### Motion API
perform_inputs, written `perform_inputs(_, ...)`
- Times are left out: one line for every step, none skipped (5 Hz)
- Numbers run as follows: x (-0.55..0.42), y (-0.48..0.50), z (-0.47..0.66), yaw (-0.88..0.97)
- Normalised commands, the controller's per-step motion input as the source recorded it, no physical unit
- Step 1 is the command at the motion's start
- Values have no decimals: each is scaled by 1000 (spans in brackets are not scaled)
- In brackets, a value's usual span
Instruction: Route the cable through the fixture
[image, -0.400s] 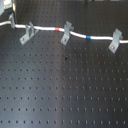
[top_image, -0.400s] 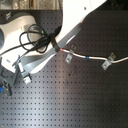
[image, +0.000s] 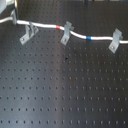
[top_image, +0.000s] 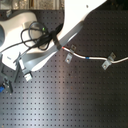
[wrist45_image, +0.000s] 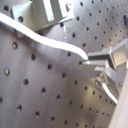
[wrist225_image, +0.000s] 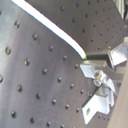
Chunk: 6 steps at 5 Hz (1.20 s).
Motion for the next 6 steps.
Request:
perform_inputs(182, -375, -344, 140)
perform_inputs(263, -124, -129, 526)
perform_inputs(230, 173, -38, 760)
perform_inputs(143, 181, -123, 811)
perform_inputs(219, 136, -84, 806)
perform_inputs(296, 87, -31, 763)
